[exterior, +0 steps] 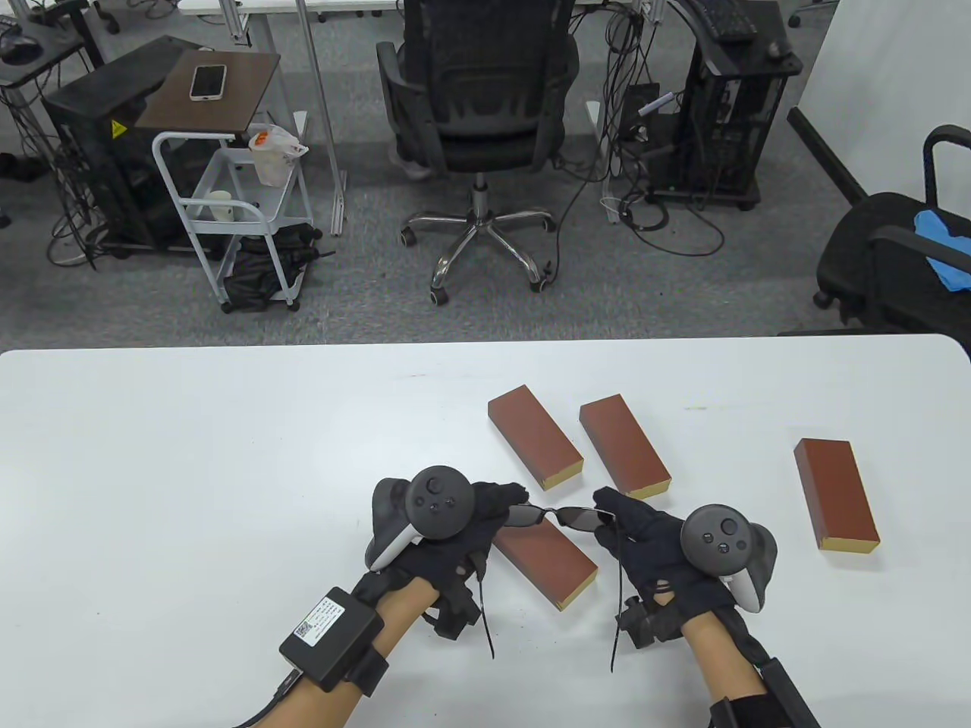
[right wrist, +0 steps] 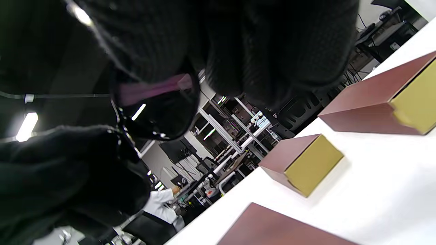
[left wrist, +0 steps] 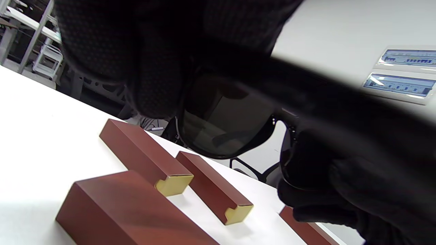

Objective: Slide to open storage boxes and store sunglasses

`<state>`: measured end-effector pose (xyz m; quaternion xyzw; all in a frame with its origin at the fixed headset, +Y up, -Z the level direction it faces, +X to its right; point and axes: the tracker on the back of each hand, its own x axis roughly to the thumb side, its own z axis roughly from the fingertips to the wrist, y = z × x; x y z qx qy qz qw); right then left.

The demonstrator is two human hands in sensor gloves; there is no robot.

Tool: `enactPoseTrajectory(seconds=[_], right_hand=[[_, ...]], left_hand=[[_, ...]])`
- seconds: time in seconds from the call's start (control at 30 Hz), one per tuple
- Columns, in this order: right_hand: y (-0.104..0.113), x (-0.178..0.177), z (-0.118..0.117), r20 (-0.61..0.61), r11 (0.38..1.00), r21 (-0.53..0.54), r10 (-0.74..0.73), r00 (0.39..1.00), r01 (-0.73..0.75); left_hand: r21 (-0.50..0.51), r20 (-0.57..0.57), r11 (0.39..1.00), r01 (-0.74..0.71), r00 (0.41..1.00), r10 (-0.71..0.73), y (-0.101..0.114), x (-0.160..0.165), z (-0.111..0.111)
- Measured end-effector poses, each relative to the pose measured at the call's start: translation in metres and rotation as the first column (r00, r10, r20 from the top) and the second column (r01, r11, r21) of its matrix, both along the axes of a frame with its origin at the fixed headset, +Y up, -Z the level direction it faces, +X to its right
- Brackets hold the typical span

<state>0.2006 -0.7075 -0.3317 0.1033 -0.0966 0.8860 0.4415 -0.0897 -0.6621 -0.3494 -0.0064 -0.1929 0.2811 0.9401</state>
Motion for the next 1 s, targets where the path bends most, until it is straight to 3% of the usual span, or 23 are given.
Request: enactPoseTrajectory(seconds=[0.17,0.33,0.4,0.53,0.77,0.9,1.0], right_hand=[[0.0,-0.002,0.0,-0.002,0.996,-0.015,-0.084,0.996,0.084],[0.004,-0.002,0.0,0.063,0.994,-0.001,-0.106,0.992,0.106],[0.003,-0.002,0.0,0.099,0.991,-0.02,-0.126,0.987,0.129],[-0.001,-0.003,0.002,0.169,0.981,-0.055,-0.174,0.97,0.186],[-0.009,-0.006,0.007,0.275,0.914,-0.139,-0.335,0.901,0.382],[-0.011,-0.008,0.01,0.304,0.868,-0.155,-0.412,0.859,0.471],[-0.015,-0.009,0.011,0.319,0.834,-0.171,-0.456,0.831,0.524]], left_hand=[[-0.06,0.014,0.998,-0.031,0.999,0.032,0.001,-0.003,0.0],[-0.193,-0.016,0.956,-0.219,0.975,0.22,-0.004,-0.016,-0.004],[-0.276,-0.036,0.903,-0.329,0.943,0.332,-0.01,-0.023,-0.006],[-0.408,-0.11,0.72,-0.561,0.813,0.572,-0.027,-0.033,-0.007],[-0.458,-0.203,0.44,-0.773,0.573,0.794,-0.05,-0.042,-0.006],[-0.471,-0.235,0.357,-0.807,0.505,0.831,-0.059,-0.039,-0.004],[-0.438,-0.278,0.346,-0.83,0.491,0.825,-0.064,-0.036,0.001]])
